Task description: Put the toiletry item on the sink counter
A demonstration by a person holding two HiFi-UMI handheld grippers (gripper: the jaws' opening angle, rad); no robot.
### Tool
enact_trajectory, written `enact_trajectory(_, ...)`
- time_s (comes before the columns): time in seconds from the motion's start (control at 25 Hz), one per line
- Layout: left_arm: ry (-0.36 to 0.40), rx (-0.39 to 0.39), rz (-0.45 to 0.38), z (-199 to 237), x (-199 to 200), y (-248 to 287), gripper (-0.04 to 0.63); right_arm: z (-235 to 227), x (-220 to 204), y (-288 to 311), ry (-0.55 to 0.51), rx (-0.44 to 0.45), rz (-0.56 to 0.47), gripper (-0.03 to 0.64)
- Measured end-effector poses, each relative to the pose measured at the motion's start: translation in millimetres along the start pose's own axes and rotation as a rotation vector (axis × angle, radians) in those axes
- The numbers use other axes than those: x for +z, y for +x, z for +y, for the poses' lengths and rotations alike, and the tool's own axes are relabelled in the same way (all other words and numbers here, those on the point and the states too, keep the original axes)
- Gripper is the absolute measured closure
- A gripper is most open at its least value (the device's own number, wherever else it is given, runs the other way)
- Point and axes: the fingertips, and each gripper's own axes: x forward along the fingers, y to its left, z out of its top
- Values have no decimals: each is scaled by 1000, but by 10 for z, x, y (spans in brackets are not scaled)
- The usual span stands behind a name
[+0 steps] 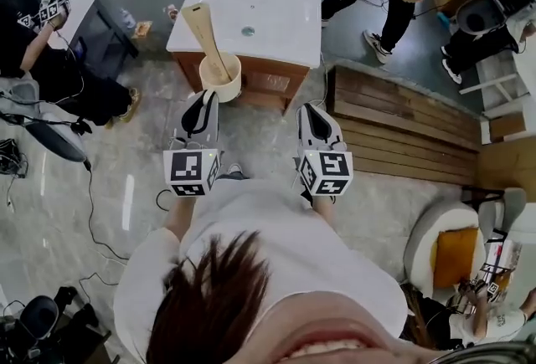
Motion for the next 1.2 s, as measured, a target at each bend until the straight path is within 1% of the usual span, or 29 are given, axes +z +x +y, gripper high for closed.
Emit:
enact_trajectory(0.12,8,-3,-15,268,116,203,548,32,178,281,-5,-12,-13,612)
enact_trajectory(0.24,18,-6,-24,434,111,348,548,87,225,505,-16,-10,-27,612)
enact_trajectory(0.52,10,-16,10,922,27,556,549,248,289,940,-25,-23,1,612)
enact_trajectory(0.64,1,-4,16,1025,26,616,549,252,288,1017,-31,-20,21,612)
enact_trajectory(0.76,-1,9,10,1039,20,658,549,209,306,1058,-37,-13,16,612)
enact_trajectory(0.88,-9,34,17,1052,-36,720,549,143,316,1163,-51,5,14,612)
enact_trajectory(1.0,-20,78,31,1141,-87,814,548,87,331,1372,-49,32,16,612)
enact_trajectory(1.2,-30,159,32,1276,-37,1150,549,-139,433,1821,-34,86,2,612)
